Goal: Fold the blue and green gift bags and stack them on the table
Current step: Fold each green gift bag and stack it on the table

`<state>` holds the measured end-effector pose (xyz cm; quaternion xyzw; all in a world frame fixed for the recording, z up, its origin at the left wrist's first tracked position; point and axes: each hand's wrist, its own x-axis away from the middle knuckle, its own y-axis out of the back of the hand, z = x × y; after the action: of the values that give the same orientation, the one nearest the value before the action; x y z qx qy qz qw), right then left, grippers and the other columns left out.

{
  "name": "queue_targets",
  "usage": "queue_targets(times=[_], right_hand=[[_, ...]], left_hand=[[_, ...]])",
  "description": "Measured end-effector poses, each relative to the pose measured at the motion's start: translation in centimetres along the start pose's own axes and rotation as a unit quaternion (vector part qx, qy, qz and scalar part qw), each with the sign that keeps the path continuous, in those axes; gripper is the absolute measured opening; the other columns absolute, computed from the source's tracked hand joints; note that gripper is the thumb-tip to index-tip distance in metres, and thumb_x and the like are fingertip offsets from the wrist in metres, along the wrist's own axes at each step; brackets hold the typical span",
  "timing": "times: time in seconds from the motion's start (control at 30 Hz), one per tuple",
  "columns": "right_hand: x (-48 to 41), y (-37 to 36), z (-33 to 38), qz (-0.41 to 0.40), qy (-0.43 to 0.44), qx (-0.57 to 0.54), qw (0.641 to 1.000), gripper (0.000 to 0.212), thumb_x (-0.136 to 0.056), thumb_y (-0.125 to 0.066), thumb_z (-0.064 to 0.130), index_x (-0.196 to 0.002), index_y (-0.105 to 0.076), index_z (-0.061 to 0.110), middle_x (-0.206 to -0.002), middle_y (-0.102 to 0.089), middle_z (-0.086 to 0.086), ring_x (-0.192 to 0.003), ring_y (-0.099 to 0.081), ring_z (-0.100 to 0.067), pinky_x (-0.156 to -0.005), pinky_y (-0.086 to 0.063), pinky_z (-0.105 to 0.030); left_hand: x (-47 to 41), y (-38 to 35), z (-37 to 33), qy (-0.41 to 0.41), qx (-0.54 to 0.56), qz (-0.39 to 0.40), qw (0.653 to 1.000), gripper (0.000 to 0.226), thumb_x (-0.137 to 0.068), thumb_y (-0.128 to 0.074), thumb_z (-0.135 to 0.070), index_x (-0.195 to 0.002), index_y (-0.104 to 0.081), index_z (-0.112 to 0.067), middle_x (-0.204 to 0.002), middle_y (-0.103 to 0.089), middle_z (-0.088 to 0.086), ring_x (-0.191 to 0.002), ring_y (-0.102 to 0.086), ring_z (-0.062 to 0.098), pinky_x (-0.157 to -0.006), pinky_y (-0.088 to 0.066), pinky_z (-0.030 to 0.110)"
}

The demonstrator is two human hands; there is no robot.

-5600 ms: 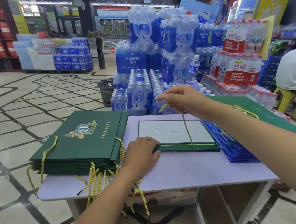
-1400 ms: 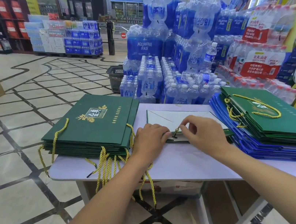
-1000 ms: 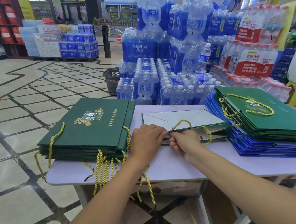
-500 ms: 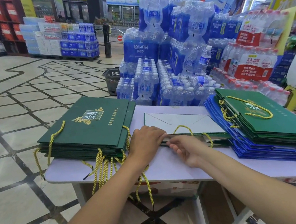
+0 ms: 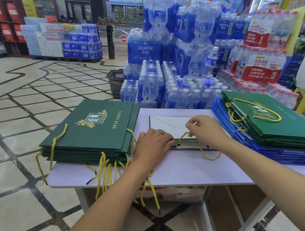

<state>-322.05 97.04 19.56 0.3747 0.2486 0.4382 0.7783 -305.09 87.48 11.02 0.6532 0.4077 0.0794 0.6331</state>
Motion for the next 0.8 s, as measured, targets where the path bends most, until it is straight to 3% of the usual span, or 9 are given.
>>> queue_targets(times=[0.07,0.13,0.2,0.27,0.33,0.4,0.57,0.7,0.8], right_hand=[[-0.6,0.3,-1.6,-0.009,0.012,0.232,0.973,0.037,-0.094,-0.053,0.053,-0.121,-0.056,0.027,-0.112,-0.066,0.008,-0.100,-0.064,-0.019,-0.070,-0.044,-0.033],[-1.2,0.1,-3.1,0.023,-0.001,0.313,0.950,0.040,-0.092,-0.053,0.053,-0.115,-0.060,0.020,-0.114,-0.065,0.003,-0.104,-0.063,-0.024,-0.072,-0.049,-0.037],[-1.6,0.4,-3.3,0.062,0.013,0.257,0.964,0.025,-0.095,-0.056,0.041,-0.098,-0.067,0.018,-0.102,-0.070,-0.001,-0.092,-0.064,-0.023,-0.072,-0.051,-0.034],[-2.3,1.5,-2.4,0.096,0.008,0.114,0.989,0.020,-0.099,-0.059,0.031,-0.092,-0.068,0.015,-0.091,-0.073,-0.004,-0.084,-0.064,-0.020,-0.070,-0.050,-0.031],[-3.1,2.9,-1.0,0.143,-0.025,-0.035,0.989,0.018,-0.101,-0.059,0.023,-0.098,-0.069,0.008,-0.084,-0.073,-0.006,-0.079,-0.066,-0.018,-0.076,-0.056,-0.033],[-4.2,4.2,0.2,0.175,-0.033,-0.102,0.979,0.019,-0.101,-0.060,0.021,-0.105,-0.067,0.004,-0.080,-0.065,-0.007,-0.074,-0.063,-0.018,-0.084,-0.060,-0.038],[-7.4,5.0,2.4,0.117,0.052,0.007,0.992,0.034,-0.100,-0.062,0.041,-0.084,-0.067,0.011,-0.070,-0.044,-0.002,-0.064,-0.046,-0.017,-0.064,-0.057,-0.032],[-9.7,3.1,2.2,0.063,0.084,0.086,0.991,0.053,-0.098,-0.061,0.046,-0.060,-0.037,0.018,-0.058,-0.036,-0.002,-0.055,-0.046,-0.022,-0.059,-0.051,-0.032],[-11.5,1.1,0.9,0.033,0.059,0.060,0.996,0.055,-0.098,-0.059,0.046,-0.058,-0.033,0.020,-0.054,-0.032,0.000,-0.051,-0.043,-0.023,-0.059,-0.043,-0.033]], left_hand=[[0.1,-0.2,0.0,-0.003,-0.015,-0.008,1.000,0.036,-0.107,-0.035,-0.056,-0.127,-0.063,-0.044,-0.130,-0.062,-0.016,-0.118,-0.051,0.016,-0.088,-0.035,0.038],[0.0,-0.1,0.0,-0.011,-0.018,-0.007,1.000,0.036,-0.107,-0.035,-0.055,-0.128,-0.062,-0.044,-0.131,-0.061,-0.016,-0.120,-0.051,0.017,-0.090,-0.036,0.038],[0.0,0.0,-0.1,-0.014,-0.001,0.002,1.000,0.035,-0.107,-0.037,-0.053,-0.128,-0.064,-0.043,-0.131,-0.061,-0.017,-0.121,-0.050,0.016,-0.092,-0.036,0.039],[0.1,0.1,0.0,-0.018,0.017,0.003,1.000,0.033,-0.106,-0.040,-0.052,-0.125,-0.065,-0.042,-0.130,-0.061,-0.017,-0.122,-0.050,0.015,-0.095,-0.035,0.038],[0.3,0.2,0.0,-0.030,0.034,0.000,0.999,0.032,-0.102,-0.045,-0.051,-0.121,-0.067,-0.039,-0.128,-0.062,-0.017,-0.123,-0.050,0.013,-0.101,-0.033,0.037],[0.5,0.3,0.0,-0.041,0.068,0.010,0.997,0.028,-0.098,-0.048,-0.046,-0.114,-0.067,-0.034,-0.123,-0.063,-0.016,-0.121,-0.051,0.011,-0.112,-0.029,0.039],[0.6,0.5,0.0,-0.038,0.134,0.048,0.989,0.023,-0.096,-0.053,-0.045,-0.112,-0.058,-0.029,-0.110,-0.059,-0.013,-0.108,-0.051,0.010,-0.123,-0.024,0.041],[0.6,0.3,0.1,-0.045,0.145,0.051,0.987,0.022,-0.095,-0.057,-0.042,-0.113,-0.058,-0.028,-0.103,-0.049,-0.017,-0.094,-0.044,0.006,-0.123,-0.027,0.041],[0.5,0.3,0.2,-0.058,0.143,0.051,0.987,0.022,-0.096,-0.058,-0.040,-0.113,-0.059,-0.027,-0.104,-0.047,-0.018,-0.097,-0.044,0.007,-0.123,-0.025,0.041]])
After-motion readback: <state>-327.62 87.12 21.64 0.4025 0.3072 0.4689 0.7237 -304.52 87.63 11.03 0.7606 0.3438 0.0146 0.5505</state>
